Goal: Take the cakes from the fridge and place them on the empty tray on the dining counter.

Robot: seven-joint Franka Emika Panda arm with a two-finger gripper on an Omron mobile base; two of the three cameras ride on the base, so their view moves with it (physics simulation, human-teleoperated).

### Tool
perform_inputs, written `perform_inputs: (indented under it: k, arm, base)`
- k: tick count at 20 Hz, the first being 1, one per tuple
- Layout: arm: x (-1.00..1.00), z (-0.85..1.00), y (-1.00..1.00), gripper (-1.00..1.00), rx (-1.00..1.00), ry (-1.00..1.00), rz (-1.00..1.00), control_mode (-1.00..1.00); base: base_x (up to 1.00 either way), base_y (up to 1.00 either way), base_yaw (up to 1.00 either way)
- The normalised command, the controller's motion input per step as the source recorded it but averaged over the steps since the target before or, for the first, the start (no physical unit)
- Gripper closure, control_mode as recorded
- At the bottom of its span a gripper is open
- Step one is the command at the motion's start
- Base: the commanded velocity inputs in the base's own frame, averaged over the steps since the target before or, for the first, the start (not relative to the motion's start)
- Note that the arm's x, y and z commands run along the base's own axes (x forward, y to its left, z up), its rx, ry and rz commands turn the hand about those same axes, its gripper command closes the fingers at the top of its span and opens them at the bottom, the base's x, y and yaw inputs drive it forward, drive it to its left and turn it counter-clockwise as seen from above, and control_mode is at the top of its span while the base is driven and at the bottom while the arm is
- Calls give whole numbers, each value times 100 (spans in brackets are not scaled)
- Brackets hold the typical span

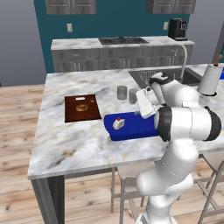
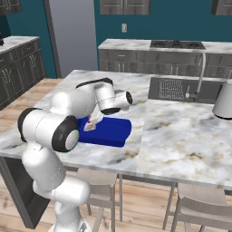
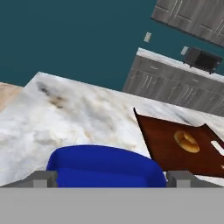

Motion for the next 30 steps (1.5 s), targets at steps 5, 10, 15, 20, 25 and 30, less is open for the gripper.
perform_inputs:
  k: [5, 10, 15, 20, 25, 30]
  arm:
    - [-100, 100, -26, -100, 8, -27, -17, -100]
    - [-96, 96, -2, -100, 1, -42, -25, -100]
    - [-61, 95, 0, -100, 1, -25, -19, -100]
    - [-46, 46, 0, -100, 0, -2, -10, -100]
    - [-64, 0, 0, -100, 1, -7, -14, -100]
    - [-94, 42, -12, -100, 4, 2, -11, -100]
  base:
    - [0, 0, 0]
    - [0, 0, 0]
    - [0, 0, 0]
    - [0, 0, 0]
    - [0, 0, 0]
    - [0, 0, 0]
